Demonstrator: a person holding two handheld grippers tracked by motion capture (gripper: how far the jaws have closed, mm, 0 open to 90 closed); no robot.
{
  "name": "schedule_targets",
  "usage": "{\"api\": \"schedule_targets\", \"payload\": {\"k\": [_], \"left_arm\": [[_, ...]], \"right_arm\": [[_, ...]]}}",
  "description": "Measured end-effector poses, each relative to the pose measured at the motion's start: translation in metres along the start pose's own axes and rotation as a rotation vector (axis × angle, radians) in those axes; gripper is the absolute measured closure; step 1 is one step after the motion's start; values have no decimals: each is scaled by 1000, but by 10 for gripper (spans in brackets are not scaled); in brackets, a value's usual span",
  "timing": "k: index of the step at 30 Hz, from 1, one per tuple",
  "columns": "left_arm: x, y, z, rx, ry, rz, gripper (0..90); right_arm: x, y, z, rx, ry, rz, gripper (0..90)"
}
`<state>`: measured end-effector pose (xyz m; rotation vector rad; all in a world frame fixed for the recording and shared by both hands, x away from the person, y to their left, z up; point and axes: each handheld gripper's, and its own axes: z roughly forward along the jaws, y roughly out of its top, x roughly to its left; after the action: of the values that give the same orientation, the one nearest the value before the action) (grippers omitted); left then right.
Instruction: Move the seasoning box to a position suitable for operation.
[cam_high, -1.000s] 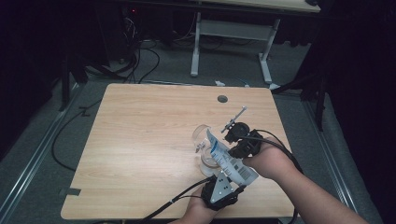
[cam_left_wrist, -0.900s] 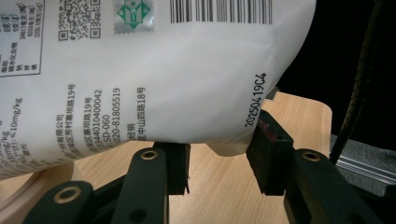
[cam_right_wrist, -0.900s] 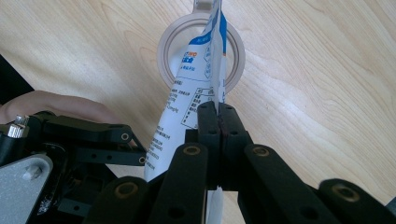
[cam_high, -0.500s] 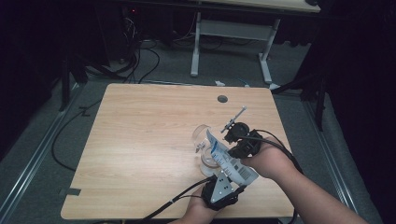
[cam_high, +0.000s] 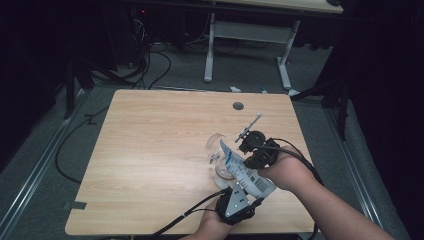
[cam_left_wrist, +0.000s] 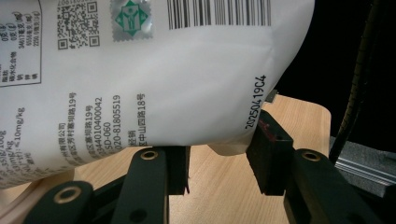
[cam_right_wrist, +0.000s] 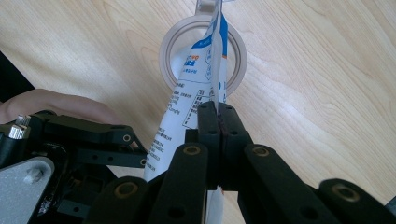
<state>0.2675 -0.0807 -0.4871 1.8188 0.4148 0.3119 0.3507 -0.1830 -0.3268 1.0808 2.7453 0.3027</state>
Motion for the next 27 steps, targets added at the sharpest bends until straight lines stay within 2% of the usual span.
{"api": "schedule_targets", "payload": {"k": [27], "left_arm": [[0,3,1,-13,-17,-13,625]], "right_arm": [[-1,-1,-3,-6,-13,6,900]]}}
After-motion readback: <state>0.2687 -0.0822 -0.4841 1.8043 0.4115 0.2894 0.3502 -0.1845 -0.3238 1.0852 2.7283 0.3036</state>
